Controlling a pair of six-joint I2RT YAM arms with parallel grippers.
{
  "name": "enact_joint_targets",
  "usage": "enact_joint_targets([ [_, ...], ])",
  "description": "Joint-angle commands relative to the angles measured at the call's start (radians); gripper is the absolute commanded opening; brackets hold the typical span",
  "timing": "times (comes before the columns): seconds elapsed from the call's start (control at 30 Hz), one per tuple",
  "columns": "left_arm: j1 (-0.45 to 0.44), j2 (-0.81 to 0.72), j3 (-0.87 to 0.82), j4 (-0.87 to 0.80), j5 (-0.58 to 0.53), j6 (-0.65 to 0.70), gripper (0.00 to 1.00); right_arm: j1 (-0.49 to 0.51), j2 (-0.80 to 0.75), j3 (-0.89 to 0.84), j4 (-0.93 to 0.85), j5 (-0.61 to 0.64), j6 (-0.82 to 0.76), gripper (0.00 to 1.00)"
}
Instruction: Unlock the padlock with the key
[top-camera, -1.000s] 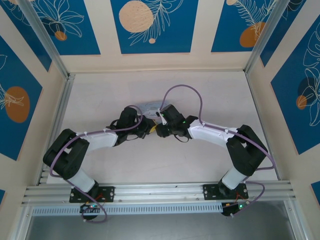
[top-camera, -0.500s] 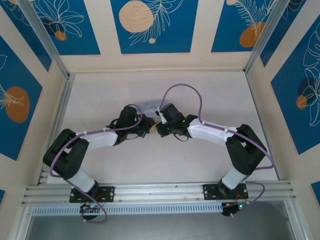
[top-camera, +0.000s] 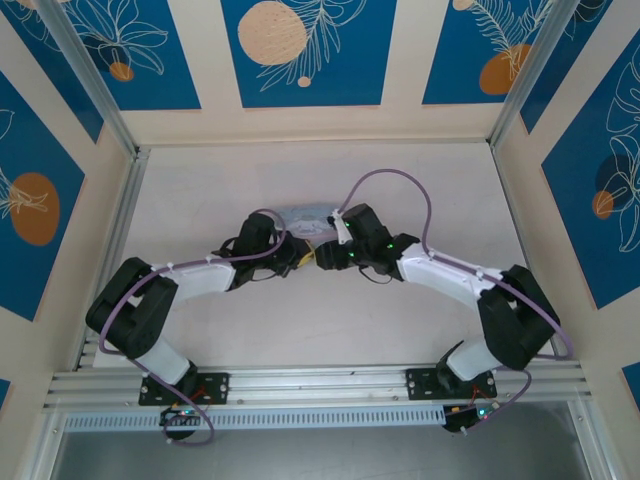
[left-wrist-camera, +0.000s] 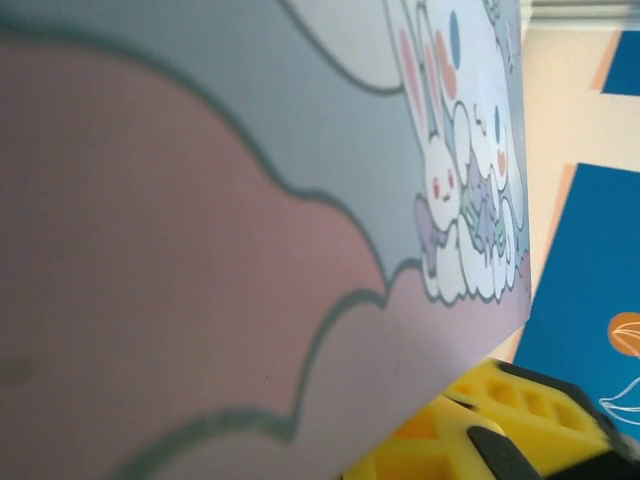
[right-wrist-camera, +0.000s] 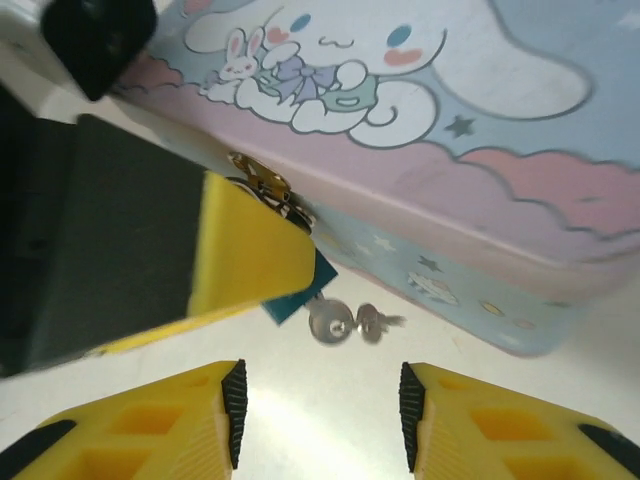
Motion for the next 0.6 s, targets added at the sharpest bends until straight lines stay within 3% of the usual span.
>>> enact_joint_targets([
  [0.0, -0.007, -0.006, 0.047, -0.092, 0.020, 0.130, 0.00, -0.024, -0.059, -0.067, 0.048, -0.064, 0.119, 0.47],
  [0.17, -0.010, -0.001, 0.052, -0.162, 0.023, 0.228, 0.05, -0.029, -0.073, -0.149, 0.135, -0.119, 0.272, 0.49],
  [0.37, -0.022, 0.029, 0.039, -0.150, 0.046, 0.247, 0.14, -0.022, -0.029, -0.211, 0.281, -0.172, 0.423, 0.49],
  [0.57, -0.025, 0.007, 0.022, -0.163, 0.030, 0.257, 0.32, -0.013, 0.009, -0.206, 0.333, -0.178, 0.490, 0.49],
])
